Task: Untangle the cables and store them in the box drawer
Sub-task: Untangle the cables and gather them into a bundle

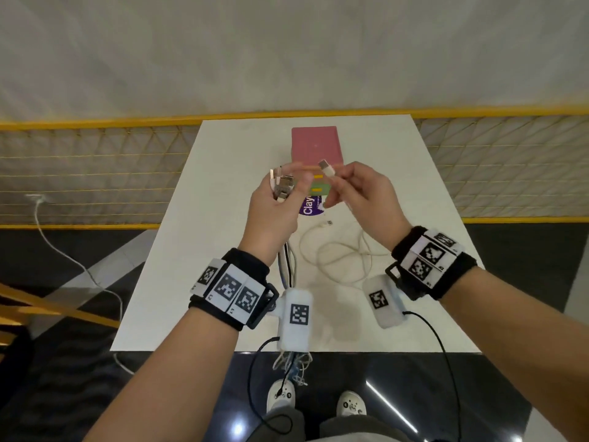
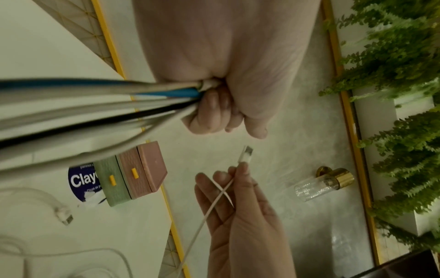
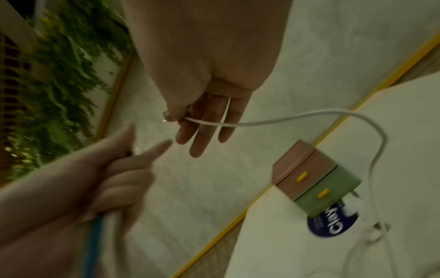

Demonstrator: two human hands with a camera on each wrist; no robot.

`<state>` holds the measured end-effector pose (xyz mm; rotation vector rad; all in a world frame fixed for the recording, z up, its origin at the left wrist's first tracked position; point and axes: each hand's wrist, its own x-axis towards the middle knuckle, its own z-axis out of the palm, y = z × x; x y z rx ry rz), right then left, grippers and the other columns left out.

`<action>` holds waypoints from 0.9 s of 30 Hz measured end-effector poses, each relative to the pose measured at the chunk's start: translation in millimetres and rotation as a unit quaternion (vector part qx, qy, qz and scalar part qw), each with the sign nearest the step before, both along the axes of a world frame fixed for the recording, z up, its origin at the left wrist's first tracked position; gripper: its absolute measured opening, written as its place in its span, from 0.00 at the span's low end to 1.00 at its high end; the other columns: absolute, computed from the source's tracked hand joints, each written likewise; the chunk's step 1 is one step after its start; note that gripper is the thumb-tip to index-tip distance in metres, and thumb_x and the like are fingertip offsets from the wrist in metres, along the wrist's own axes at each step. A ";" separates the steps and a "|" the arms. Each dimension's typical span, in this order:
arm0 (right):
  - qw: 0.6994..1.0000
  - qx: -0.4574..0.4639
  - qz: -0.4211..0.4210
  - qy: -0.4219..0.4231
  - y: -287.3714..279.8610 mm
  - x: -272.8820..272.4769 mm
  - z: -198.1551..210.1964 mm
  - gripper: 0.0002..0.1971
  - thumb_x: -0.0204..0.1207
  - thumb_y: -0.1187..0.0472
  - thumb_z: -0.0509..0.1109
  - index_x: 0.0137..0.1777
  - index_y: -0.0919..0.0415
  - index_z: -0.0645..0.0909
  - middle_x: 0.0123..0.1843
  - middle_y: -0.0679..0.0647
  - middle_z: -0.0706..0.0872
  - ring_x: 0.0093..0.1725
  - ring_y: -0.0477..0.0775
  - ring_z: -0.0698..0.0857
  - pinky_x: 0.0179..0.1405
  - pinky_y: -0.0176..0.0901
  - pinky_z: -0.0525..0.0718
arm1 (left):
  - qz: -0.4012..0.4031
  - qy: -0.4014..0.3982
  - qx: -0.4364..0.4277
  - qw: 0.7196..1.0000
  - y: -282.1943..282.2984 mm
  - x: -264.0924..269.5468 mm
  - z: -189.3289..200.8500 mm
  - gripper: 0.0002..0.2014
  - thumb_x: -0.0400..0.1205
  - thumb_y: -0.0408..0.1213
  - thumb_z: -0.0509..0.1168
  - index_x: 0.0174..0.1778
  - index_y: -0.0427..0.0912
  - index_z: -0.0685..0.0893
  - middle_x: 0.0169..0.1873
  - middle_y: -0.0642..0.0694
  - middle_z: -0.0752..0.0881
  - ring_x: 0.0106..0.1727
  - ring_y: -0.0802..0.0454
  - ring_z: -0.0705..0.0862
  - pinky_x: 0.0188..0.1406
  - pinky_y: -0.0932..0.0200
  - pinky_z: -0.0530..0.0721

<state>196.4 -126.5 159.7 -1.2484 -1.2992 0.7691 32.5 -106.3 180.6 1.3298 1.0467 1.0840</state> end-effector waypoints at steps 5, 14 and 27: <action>0.997 -0.008 0.042 0.069 -32.1 -32.4 3.3 0.05 0.81 0.68 0.64 0.43 0.67 0.77 0.31 0.61 0.85 0.28 0.56 0.85 0.37 0.41 0.84 | -0.032 0.011 0.000 0.999 -5.3 8.2 6.7 0.09 0.82 0.44 0.70 0.45 0.42 0.84 0.20 0.59 0.79 0.18 0.64 0.74 0.24 0.67 0.71; 0.989 -0.054 0.109 -0.087 -36.0 -9.4 3.6 0.08 0.83 0.64 0.62 0.46 0.64 0.81 0.31 0.54 0.80 0.29 0.51 0.78 0.36 0.41 0.79 | -0.030 -0.031 0.020 0.999 5.8 0.2 27.2 0.11 0.84 0.43 0.68 0.41 0.39 0.83 0.20 0.57 0.80 0.20 0.62 0.72 0.21 0.68 0.70; 0.964 -0.030 0.043 -0.260 5.1 28.3 54.1 0.13 0.82 0.58 0.65 0.40 0.66 0.79 0.31 0.63 0.77 0.30 0.48 0.70 0.32 0.38 0.70 | -0.048 0.260 0.106 0.959 16.0 -11.2 45.3 0.11 0.79 0.45 0.73 0.35 0.45 0.81 0.28 0.52 0.79 0.29 0.57 0.76 0.29 0.66 0.73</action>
